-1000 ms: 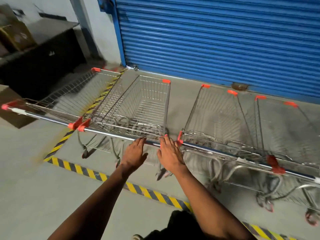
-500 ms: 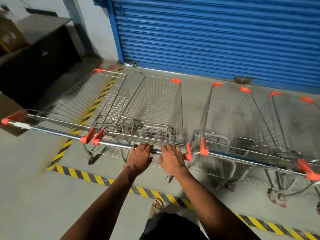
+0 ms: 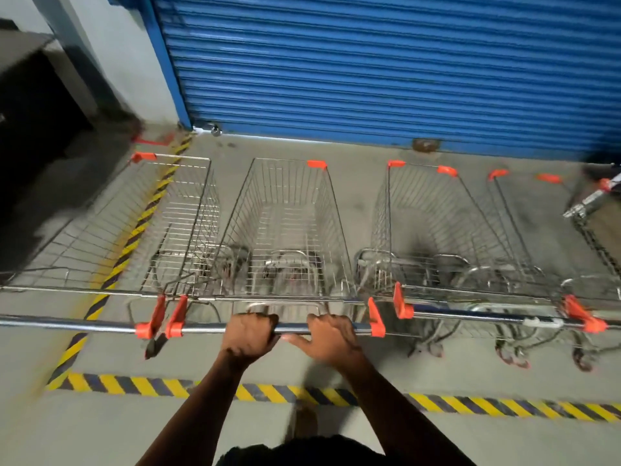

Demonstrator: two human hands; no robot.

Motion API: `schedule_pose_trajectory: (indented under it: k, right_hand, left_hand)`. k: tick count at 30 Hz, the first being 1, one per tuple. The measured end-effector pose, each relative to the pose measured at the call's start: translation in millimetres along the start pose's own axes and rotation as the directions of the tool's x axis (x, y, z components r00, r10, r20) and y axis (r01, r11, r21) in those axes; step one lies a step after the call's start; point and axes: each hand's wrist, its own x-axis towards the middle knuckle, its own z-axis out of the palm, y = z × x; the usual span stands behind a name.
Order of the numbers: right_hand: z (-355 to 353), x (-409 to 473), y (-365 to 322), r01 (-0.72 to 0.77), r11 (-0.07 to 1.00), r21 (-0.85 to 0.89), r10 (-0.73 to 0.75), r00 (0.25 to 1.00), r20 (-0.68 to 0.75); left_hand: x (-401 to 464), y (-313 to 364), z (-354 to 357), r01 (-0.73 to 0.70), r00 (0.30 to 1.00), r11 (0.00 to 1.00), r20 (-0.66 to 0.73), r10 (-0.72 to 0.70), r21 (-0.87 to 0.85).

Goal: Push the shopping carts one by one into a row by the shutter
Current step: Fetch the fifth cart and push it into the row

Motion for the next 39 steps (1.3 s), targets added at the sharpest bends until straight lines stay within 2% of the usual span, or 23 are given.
schedule_pose_trajectory:
  k: [2, 8, 13, 22, 29, 32, 36, 39]
  right_hand:
    - [-2, 3, 0, -0.029, 0.999, 0.025, 0.029, 1.000, 0.000]
    - [-8, 17, 0, -0.111, 0.993, 0.044, 0.113, 0.992, -0.053]
    - [-14, 34, 16, -0.175, 0.984, 0.042, 0.175, 0.984, 0.005]
    - [-18, 40, 32, -0.161, 0.987, 0.018, 0.158, 0.981, 0.111]
    - [-22, 35, 38, -0.146, 0.989, 0.028, 0.140, 0.979, 0.149]
    - [-24, 35, 37, -0.162, 0.986, 0.035, 0.155, 0.975, 0.163]
    - [-20, 35, 31, -0.129, 0.990, -0.061, 0.131, 0.991, 0.024]
    - [-21, 40, 14, -0.111, 0.994, -0.015, 0.109, 0.989, -0.104]
  left_hand:
    - [6, -3, 1, 0.014, 0.999, 1.000, -0.034, -0.014, -0.003]
    - [34, -15, -5, -0.031, 0.999, 0.999, 0.009, 0.031, -0.036]
    - [64, -11, -10, -0.005, 1.000, 0.996, 0.024, 0.007, -0.092]
    - [78, -2, -12, 0.043, 0.997, 0.996, 0.075, -0.037, -0.077]
    - [73, 7, -13, 0.053, 0.997, 0.996, 0.054, -0.049, -0.079]
    - [70, 4, -15, 0.008, 1.000, 0.990, 0.024, -0.005, -0.140]
    - [58, -11, -22, -0.102, 0.994, 0.956, -0.068, 0.086, -0.275]
    - [41, -34, -27, -0.115, 0.990, 0.937, -0.111, 0.083, -0.328]
